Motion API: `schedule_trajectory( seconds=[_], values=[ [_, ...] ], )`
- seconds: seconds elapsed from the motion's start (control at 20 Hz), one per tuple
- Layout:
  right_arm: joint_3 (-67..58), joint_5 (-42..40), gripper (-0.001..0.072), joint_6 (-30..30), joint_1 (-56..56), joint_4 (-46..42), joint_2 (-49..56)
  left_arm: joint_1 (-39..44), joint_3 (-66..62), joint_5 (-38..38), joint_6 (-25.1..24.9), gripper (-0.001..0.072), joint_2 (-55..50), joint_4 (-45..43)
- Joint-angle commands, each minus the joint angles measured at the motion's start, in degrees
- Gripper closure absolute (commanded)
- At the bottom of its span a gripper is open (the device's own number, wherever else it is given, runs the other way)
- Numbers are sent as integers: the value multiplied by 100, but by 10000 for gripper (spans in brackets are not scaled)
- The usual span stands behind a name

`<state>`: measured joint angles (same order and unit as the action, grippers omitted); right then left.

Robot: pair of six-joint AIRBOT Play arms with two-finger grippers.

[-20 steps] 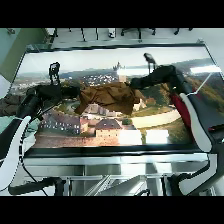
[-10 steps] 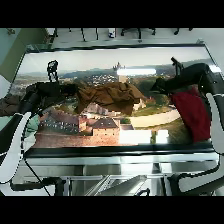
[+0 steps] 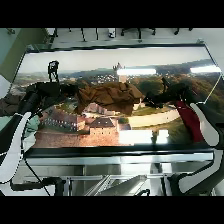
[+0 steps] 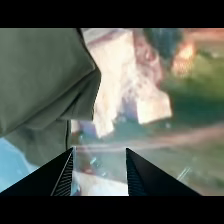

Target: Fold the shirts.

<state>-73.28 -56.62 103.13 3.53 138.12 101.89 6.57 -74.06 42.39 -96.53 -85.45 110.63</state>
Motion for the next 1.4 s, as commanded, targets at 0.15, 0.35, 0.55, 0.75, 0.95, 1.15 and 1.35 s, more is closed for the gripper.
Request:
schedule_trajectory(
  seconds=[0.15, 0.35, 0.55, 0.75, 0.95, 1.15, 1.35],
  values=[
    [-247, 566, 348, -13, -227, 203, 479, 0, -7, 2, -13, 688, -2, 0],
    [-317, 568, 365, -52, -387, 269, 643, 0, -7, 4, -125, 688, -2, 4],
    [-348, 446, 691, 61, -520, 417, 632, 0, -7, 2, -140, 688, -2, 7],
    [-964, -205, 692, 555, -496, 1322, 81, -37, -138, 31, -138, 688, 413, 9],
    [-2695, -1338, 692, 393, -181, 1515, -1344, -133, -1257, 275, -138, 688, 1582, -13],
    [-4387, -1462, 692, 308, 175, 1506, -2736, -179, -2710, 199, -138, 688, 2739, -11],
    [-4743, -485, 693, 809, 817, 1088, -4404, -186, -3912, 68, -136, 689, 3783, -59]
  ],
)
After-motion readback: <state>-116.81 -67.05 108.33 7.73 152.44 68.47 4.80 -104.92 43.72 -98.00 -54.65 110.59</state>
